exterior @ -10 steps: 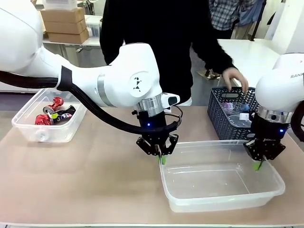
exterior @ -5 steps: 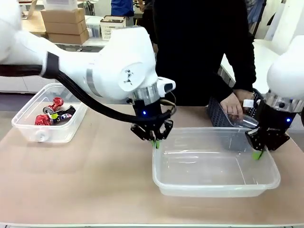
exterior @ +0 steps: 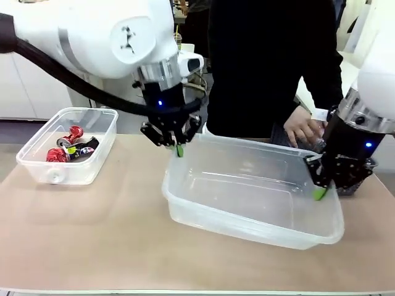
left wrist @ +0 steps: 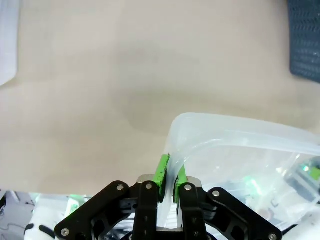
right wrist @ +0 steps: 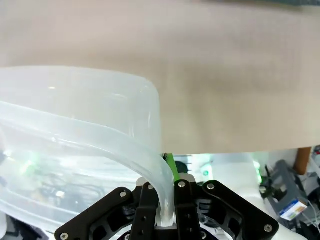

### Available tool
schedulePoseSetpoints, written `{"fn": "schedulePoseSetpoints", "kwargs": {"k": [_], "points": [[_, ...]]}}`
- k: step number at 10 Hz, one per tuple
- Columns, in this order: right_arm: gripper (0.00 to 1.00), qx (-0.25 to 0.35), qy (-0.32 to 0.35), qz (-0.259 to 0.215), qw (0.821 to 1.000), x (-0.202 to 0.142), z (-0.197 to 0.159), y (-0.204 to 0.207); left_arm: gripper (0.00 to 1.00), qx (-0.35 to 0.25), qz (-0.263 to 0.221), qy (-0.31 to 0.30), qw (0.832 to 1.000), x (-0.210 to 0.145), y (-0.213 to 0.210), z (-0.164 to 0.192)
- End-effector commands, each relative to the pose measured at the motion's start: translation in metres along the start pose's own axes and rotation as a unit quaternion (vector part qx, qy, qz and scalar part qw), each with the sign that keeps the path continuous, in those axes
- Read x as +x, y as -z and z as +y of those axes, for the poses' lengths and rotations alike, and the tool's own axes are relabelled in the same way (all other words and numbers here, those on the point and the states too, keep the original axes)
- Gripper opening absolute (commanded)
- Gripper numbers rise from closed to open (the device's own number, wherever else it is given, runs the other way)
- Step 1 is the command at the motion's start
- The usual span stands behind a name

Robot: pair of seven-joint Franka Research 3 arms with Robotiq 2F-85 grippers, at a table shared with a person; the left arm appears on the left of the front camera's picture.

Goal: Sort the waste into each basket.
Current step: Pick up the Organizing box on the right side of the table and lift it.

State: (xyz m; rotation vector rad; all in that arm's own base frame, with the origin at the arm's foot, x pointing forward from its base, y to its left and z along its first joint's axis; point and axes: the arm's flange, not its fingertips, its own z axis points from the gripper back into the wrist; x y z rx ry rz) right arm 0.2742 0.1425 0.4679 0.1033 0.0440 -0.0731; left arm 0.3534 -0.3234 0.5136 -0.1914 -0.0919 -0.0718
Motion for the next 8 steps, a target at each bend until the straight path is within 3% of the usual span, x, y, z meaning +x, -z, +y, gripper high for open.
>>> {"fn": "schedulePoseSetpoints", "kwargs": {"k": [1, 5, 7, 8], "points": [[0.0, -0.027, 0.01, 0.028, 0.999, 0.021, 0.003, 0.016, 0.0, 0.043, -0.037, -0.06, 0.997, 0.013, -0.03, 0.06], [0.0, -0.033, 0.004, 0.049, 0.998, 0.099, 0.04, -0.007, 0.0, 0.045, -0.047, -0.085, 0.994, 0.024, -0.039, 0.116], [0.0, -0.032, -0.012, 0.083, 0.996, 0.129, 0.05, 0.003, 0.0, 0.025, -0.071, -0.074, 0.994, 0.051, -0.022, 0.14], [0.0, -0.019, -0.012, 0.073, 0.997, 0.138, 0.046, 0.006, 0.0, 0.033, -0.084, -0.068, 0.994, 0.065, -0.009, 0.15]]}}
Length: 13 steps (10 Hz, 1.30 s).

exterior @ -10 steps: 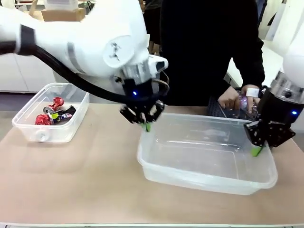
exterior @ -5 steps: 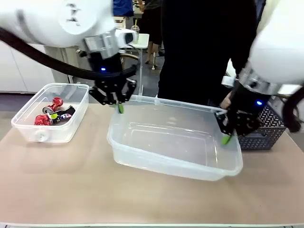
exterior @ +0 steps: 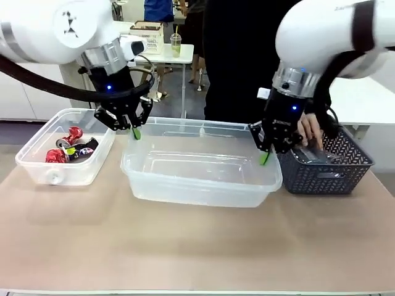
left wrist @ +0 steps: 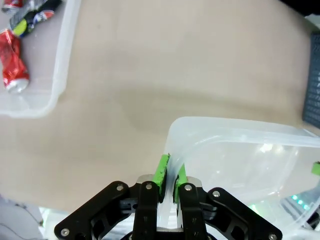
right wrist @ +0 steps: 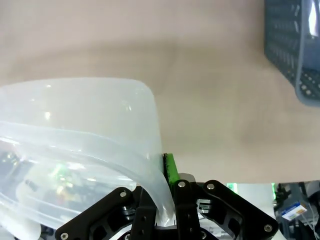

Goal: Sort the waste into each basket.
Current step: Pick up the Organizing box on the right side of the table and lift it, then offer the picked Organizing box to the human.

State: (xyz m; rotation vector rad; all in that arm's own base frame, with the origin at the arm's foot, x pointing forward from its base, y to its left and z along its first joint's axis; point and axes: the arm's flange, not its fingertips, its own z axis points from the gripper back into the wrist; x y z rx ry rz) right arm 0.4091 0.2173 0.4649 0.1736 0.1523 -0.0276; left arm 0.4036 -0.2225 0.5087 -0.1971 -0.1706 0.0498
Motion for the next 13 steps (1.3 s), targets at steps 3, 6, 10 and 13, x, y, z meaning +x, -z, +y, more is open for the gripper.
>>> {"fn": "schedulePoseSetpoints", "kwargs": {"k": [3, 6, 10, 13], "points": [[0.0, 0.0, 0.0, 0.0, 1.0, 0.0, 0.0, 0.0, 0.0, 0.0, 0.0, 0.0, 1.0, 0.0, 0.0, 0.0], [0.0, 0.0, 0.0, 0.0, 1.0, 0.0, 0.0, 0.0, 0.0, 0.0, 0.0, 0.0, 1.0, 0.0, 0.0, 0.0], [0.0, 0.0, 0.0, 0.0, 1.0, 0.0, 0.0, 0.0, 0.0, 0.0, 0.0, 0.0, 1.0, 0.0, 0.0, 0.0], [0.0, 0.0, 0.0, 0.0, 1.0, 0.0, 0.0, 0.0, 0.0, 0.0, 0.0, 0.0, 1.0, 0.0, 0.0, 0.0]]}}
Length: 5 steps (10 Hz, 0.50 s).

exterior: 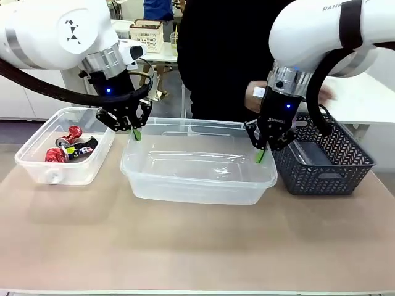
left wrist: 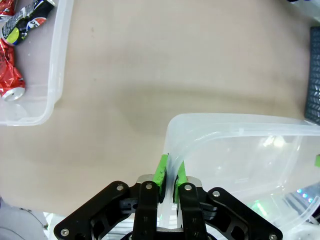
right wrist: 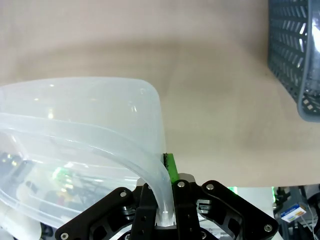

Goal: Sort the waste into each basket.
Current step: Offer the picked Organizing box to the human.

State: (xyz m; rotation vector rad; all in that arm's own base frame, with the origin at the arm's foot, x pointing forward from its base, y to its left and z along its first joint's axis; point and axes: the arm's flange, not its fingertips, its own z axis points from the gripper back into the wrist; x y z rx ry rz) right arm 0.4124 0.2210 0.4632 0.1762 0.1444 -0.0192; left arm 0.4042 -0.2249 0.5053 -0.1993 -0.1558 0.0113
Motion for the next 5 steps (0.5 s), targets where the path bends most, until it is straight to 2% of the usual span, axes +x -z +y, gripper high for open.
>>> {"fn": "schedulePoseSetpoints", "kwargs": {"k": [1, 5], "points": [[0.0, -0.001, 0.005, 0.004, 1.0, -0.0034, -0.0035, -0.0018, 0.0, 0.002, -0.009, -0.018, 1.0, 0.0, -0.0038, 0.0017], [0.0, -0.001, 0.005, 0.004, 1.0, -0.0034, -0.0035, -0.0018, 0.0, 0.002, -0.009, -0.018, 1.0, 0.0, -0.0038, 0.0017]]}}
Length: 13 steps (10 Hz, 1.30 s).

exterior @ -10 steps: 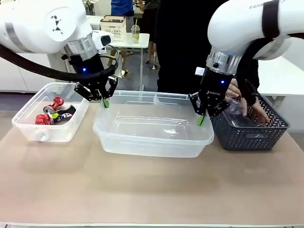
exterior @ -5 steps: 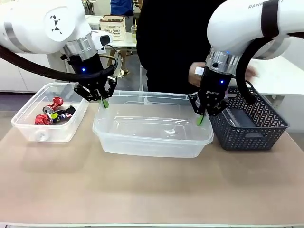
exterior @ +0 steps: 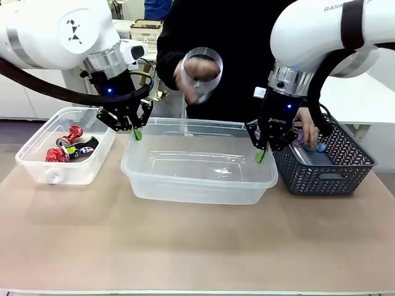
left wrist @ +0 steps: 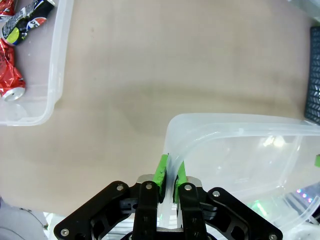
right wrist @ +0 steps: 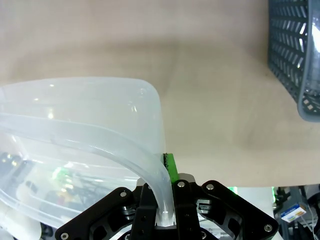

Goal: Sort the waste into each basket.
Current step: Offer the picked Organizing box to the human.

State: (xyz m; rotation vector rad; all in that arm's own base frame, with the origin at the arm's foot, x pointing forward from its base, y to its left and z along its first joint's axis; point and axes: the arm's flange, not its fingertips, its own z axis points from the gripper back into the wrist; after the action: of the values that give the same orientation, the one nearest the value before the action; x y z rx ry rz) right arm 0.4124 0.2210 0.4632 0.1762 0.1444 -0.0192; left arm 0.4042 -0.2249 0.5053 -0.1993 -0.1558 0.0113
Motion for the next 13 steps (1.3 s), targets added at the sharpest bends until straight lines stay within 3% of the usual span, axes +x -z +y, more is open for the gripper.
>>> {"fn": "schedulePoseSetpoints", "kwargs": {"k": [1, 13], "points": [[0.0, -0.001, 0.005, 0.004, 1.0, -0.0034, -0.0035, -0.0018, 0.0, 0.002, -0.009, -0.018, 1.0, 0.0, -0.0038, 0.0017], [0.0, -0.001, 0.005, 0.004, 1.0, -0.0034, -0.0035, -0.0018, 0.0, 0.002, -0.009, -0.018, 1.0, 0.0, -0.0038, 0.0017]]}}
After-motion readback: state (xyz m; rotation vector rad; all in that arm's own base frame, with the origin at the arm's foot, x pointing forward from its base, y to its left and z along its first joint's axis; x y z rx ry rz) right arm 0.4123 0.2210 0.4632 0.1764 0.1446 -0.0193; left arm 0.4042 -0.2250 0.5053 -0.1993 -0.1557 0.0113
